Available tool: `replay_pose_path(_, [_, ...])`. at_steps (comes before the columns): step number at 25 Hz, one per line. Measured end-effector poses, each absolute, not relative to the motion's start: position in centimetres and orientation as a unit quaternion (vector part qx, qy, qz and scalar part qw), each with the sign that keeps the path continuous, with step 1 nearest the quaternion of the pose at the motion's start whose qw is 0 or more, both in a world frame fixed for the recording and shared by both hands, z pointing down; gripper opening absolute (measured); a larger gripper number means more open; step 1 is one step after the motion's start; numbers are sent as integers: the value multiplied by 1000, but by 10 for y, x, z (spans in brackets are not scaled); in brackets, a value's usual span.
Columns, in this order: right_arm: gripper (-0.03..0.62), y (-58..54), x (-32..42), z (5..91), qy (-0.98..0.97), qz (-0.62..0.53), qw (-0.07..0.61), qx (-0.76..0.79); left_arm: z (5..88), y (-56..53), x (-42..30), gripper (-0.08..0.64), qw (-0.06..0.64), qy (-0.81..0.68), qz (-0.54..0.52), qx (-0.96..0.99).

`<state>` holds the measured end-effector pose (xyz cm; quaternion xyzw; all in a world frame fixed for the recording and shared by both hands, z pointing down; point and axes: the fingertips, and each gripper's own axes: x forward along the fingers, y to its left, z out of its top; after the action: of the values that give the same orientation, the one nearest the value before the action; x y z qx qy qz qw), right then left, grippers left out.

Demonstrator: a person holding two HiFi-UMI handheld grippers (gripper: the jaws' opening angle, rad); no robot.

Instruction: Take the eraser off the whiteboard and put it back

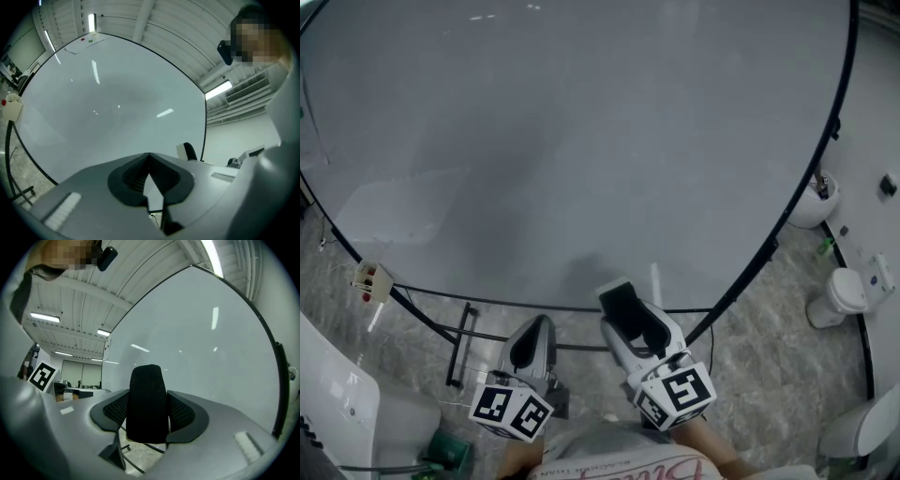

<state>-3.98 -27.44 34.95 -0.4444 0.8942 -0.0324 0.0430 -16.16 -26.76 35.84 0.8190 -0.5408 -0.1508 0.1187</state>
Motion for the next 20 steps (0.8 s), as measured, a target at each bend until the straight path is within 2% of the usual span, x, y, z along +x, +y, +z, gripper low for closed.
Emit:
replay_pose_path(10, [244,-274,-36,343,894,-9,39,-445,359,-264,-153,0,120,-538,-151,821])
replay_pose_path(20, [244,-299,-46,291,853,168,-7,-494,365,-272,-153,0,126,-536,-142,822])
